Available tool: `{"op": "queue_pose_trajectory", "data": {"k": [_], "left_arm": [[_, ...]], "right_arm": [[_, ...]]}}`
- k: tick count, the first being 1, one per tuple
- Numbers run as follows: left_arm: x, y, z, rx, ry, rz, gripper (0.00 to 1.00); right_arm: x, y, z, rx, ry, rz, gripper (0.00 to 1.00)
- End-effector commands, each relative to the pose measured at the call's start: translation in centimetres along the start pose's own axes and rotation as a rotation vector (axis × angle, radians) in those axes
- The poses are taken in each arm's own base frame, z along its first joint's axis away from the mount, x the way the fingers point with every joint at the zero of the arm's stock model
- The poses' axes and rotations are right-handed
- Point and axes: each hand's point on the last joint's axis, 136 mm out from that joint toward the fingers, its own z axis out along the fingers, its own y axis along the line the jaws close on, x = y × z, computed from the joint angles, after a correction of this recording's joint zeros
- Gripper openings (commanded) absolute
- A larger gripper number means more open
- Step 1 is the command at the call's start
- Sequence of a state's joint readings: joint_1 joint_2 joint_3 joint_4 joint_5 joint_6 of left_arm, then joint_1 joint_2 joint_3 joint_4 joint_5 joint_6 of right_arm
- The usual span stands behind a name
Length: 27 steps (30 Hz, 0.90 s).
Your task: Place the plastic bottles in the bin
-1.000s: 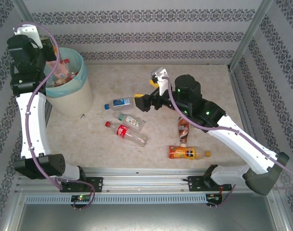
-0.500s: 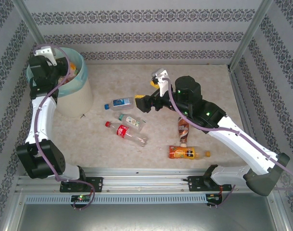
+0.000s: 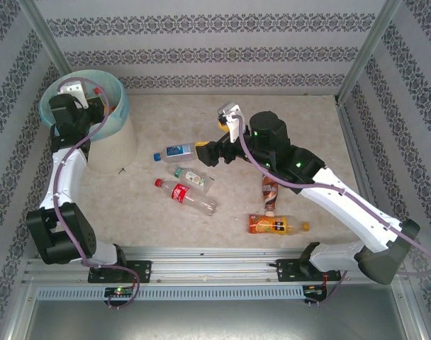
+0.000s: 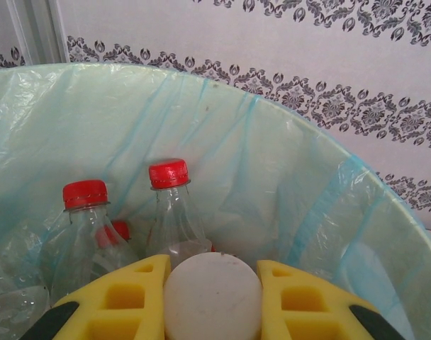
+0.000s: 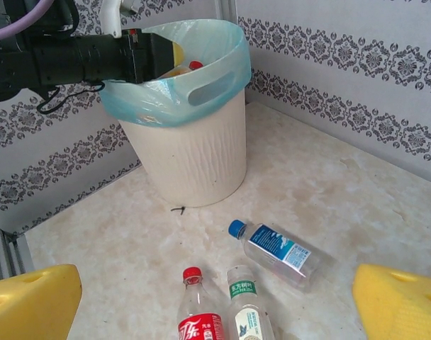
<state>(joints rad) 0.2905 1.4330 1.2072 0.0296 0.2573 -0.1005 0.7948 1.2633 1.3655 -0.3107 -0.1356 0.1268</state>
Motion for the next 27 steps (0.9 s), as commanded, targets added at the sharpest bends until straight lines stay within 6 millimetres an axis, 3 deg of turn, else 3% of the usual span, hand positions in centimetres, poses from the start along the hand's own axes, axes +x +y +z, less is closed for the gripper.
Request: {"op": "queue_pose_trajectory", "data": {"k": [1, 5, 8, 18, 21, 27], "left_arm": [[4.6, 2.1, 1.3, -0.064, 0.143, 0.041, 0.0], [4.4, 5.5, 0.8, -0.201, 0.152, 0.001, 0.0], [3.1, 6.5, 0.6, -0.223, 0.152, -0.04, 0.0], [0.0, 1.8, 0.7, 0.023, 0.258, -0.099, 0.0], [0.8, 1.5, 1.0, 0.028, 0.308, -0.058, 0.0], [4.6, 2.3, 1.6, -0.029, 0.419, 0.029, 0.0]], "right_arm": [[0.3, 0.2, 0.0, 0.0, 0.007, -0.01, 0.98], [0.4, 0.1, -0.1, 0.009, 0.01, -0.01, 0.98], [0.3, -0.1, 0.0, 0.017, 0.011, -0.012, 0.98], [-0.2, 0.5, 1.0, -0.014, 0.023, -0.025, 0.98], [0.1, 0.4, 1.1, -0.01, 0.032, -0.033, 0.98], [0.4, 0.3, 1.0, -0.005, 0.038, -0.044, 0.98]]}}
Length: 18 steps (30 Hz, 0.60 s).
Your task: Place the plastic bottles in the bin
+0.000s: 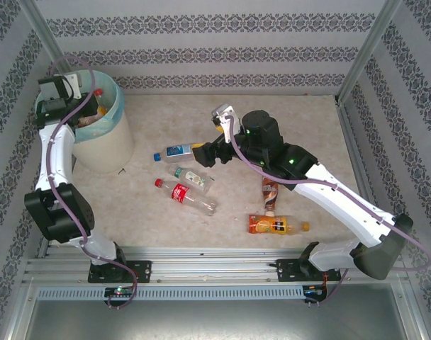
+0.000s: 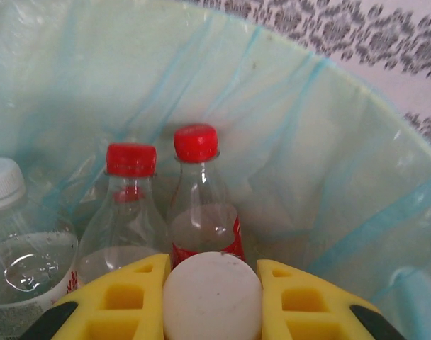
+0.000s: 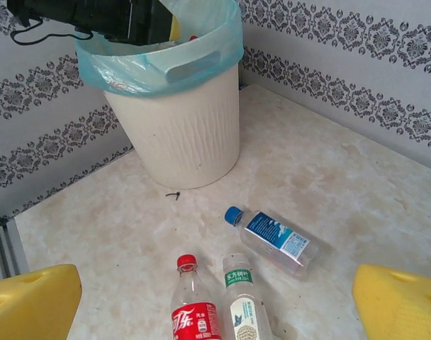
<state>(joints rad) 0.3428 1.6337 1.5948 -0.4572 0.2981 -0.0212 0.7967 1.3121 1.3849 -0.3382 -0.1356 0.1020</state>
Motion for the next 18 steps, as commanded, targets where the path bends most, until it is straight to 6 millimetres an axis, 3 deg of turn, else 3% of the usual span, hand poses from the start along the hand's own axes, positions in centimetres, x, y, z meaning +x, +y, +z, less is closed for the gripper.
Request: {"op": "queue_pose_trajectory", "data": {"k": [1, 10, 12, 14, 15, 18], "left_arm": [[4.1, 0.2, 1.2, -0.018, 0.142, 0.043, 0.0], [6.1, 1.0, 2.8, -0.031, 0.196, 0.076, 0.03], [6.0, 0.8, 2.8, -0.019, 0.196, 0.073, 0.19], [4.9, 0.1, 2.3, 0.009, 0.174, 0.058, 0.48], [4.0, -0.2, 1.8, 0.019, 0.153, 0.051, 0.57], [0.1, -1.4, -0.7, 0.049, 0.047, 0.02, 0.74]], "right_arm": [[-0.9, 0.5, -0.6, -0.006, -0.018, -0.027, 0.98], [-0.6, 0.3, -0.9, 0.007, -0.02, -0.03, 0.98], [-0.6, 0.3, -1.0, 0.007, -0.022, -0.03, 0.98], [-0.6, 0.2, -1.1, 0.012, -0.022, -0.027, 0.98], [-0.7, 0.2, -1.1, 0.013, -0.022, -0.028, 0.98], [-0.9, 0.1, -1.4, 0.021, -0.03, -0.028, 0.98]]}}
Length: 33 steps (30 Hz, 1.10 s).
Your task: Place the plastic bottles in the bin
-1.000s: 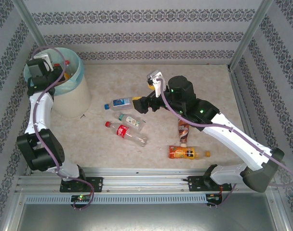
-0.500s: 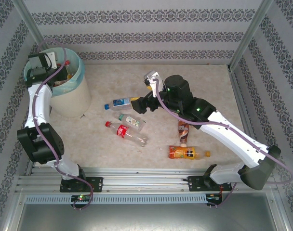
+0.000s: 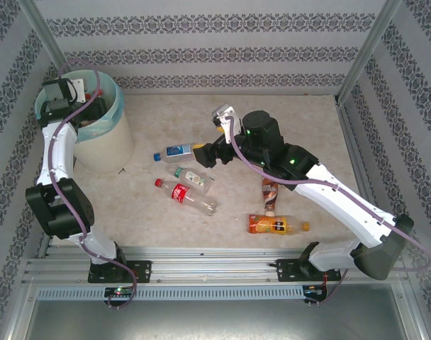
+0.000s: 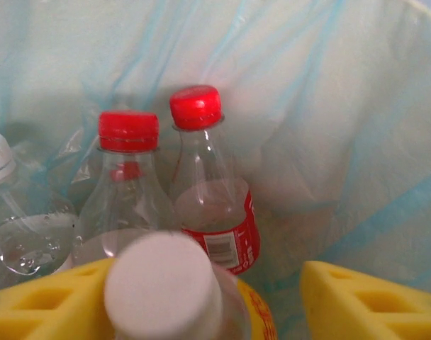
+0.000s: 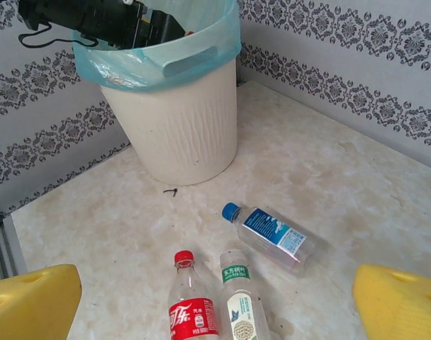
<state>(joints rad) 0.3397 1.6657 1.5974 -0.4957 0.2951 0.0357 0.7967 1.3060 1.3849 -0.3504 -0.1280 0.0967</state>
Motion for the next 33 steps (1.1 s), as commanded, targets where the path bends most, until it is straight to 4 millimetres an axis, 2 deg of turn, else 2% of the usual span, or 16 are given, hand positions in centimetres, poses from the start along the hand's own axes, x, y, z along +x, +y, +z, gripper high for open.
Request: {"op": "queue_pose_trajectory", "data": {"k": [1, 3, 6, 9, 12, 17, 21, 24, 26, 30, 33], "left_arm": [[-3.0, -2.0, -3.3, 0.057, -0.065, -0.029, 0.78], [-5.8, -2.6, -5.9, 0.069, -0.152, -0.043, 0.82], [-8.8, -3.8, -9.6, 0.1, -0.251, -0.049, 0.83], [-10.4, -4.6, -12.6, 0.115, -0.318, -0.053, 0.82], [-10.8, -4.9, -14.2, 0.119, -0.349, -0.063, 0.73], [-9.9, -5.3, -15.0, 0.139, -0.336, -0.105, 0.55], [-9.9, -7.4, -16.8, 0.231, -0.375, -0.13, 0.54], [-9.3, -10.7, -18.0, 0.286, -0.369, -0.062, 0.54], [-8.2, -14.1, -18.7, 0.331, -0.355, 0.037, 0.55], [-5.1, -20.9, -19.8, 0.473, -0.335, 0.197, 0.57], [-1.7, -25.6, -20.2, 0.615, -0.295, 0.316, 0.58]], "right_arm": [[-1.1, 0.2, -1.2, 0.017, -0.037, -0.023, 0.98], [-1.3, 0.2, -1.3, 0.02, -0.042, -0.024, 0.98], [-1.3, 0.1, -1.2, 0.021, -0.043, -0.022, 0.98], [-1.0, 0.2, -1.0, 0.016, -0.036, -0.013, 0.98], [-0.9, 0.2, -0.8, 0.01, -0.033, -0.009, 0.98], [-0.6, 0.3, -0.6, 0.011, -0.021, -0.006, 0.98], [0.2, -0.1, -0.1, 0.021, 0.027, 0.001, 0.98], [2.0, 0.1, 0.8, -0.003, 0.102, -0.012, 0.96], [3.6, -0.4, 1.3, 0.007, 0.155, -0.002, 0.91], [7.8, -1.7, 1.9, 0.0, 0.284, 0.086, 0.82], [11.6, -3.3, 1.3, 0.067, 0.401, 0.165, 0.83]]}}
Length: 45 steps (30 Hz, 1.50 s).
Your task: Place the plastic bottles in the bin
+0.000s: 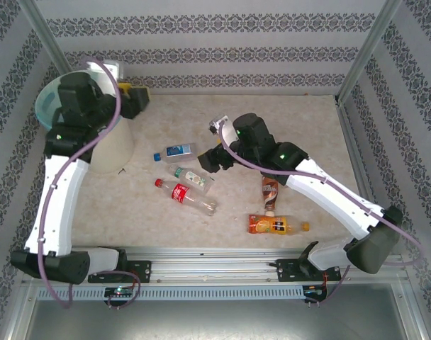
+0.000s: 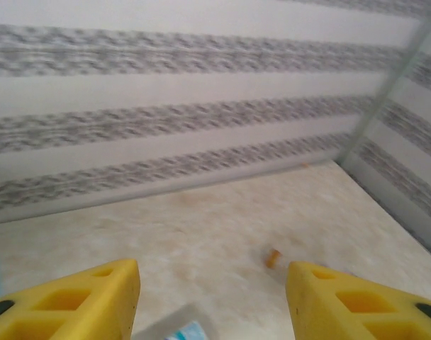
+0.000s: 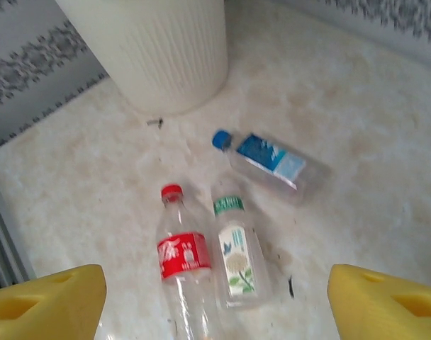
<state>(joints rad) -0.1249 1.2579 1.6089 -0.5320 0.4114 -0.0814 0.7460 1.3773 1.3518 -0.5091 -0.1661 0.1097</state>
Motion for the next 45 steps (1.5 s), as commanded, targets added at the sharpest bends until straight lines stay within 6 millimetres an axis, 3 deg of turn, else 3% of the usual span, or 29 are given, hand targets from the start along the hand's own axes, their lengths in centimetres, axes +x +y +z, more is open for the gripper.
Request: {"op": "queue_pose_trajectory", "data": {"k": [1, 5, 8, 11, 14, 17, 20, 24, 27, 33, 39, 45], "left_arm": [[2.6, -4.1, 1.0, 0.132, 0.041, 0.129, 0.58], [8.3, -8.7, 2.9, 0.289, 0.153, 0.245, 0.6], [12.1, -10.8, 4.2, 0.369, 0.203, 0.308, 0.62], [14.6, -12.2, 5.7, 0.443, 0.231, 0.277, 0.63], [15.5, -12.2, 7.2, 0.438, 0.228, 0.166, 0.64], [15.7, -10.7, 8.1, 0.333, 0.201, 0.043, 0.65], [16.6, -6.7, 8.3, 0.094, 0.207, -0.076, 0.67], [18.7, -3.2, 7.0, -0.093, 0.24, -0.157, 0.67], [19.0, -1.6, 5.6, -0.172, 0.224, -0.161, 0.68], [17.1, 0.1, 3.1, -0.26, 0.162, -0.114, 0.69], [15.2, 1.1, 1.3, -0.316, 0.106, -0.068, 0.7], [13.4, 1.3, 0.2, -0.333, 0.067, -0.041, 0.71]], "right_arm": [[5.6, -1.9, 0.2, 0.065, 0.181, 0.124, 0.85], [10.9, -5.4, -1.8, 0.253, 0.285, 0.302, 0.9], [14.4, -7.9, -3.5, 0.361, 0.322, 0.445, 0.9], [15.4, -9.6, -4.2, 0.393, 0.294, 0.525, 0.88], [13.4, -7.4, -2.7, 0.226, 0.241, 0.429, 0.86], [11.8, -4.3, -0.7, 0.101, 0.202, 0.246, 0.86], [12.1, -0.8, 2.2, 0.003, 0.237, 0.053, 0.88], [14.0, 1.1, 6.2, -0.028, 0.33, -0.068, 0.88], [15.7, 2.0, 8.8, -0.036, 0.389, -0.13, 0.87], [18.5, 2.3, 12.1, -0.026, 0.482, -0.189, 0.87], [20.2, 2.8, 13.6, -0.047, 0.538, -0.232, 0.81], [21.5, 2.5, 13.8, -0.028, 0.588, -0.256, 0.74]]}}
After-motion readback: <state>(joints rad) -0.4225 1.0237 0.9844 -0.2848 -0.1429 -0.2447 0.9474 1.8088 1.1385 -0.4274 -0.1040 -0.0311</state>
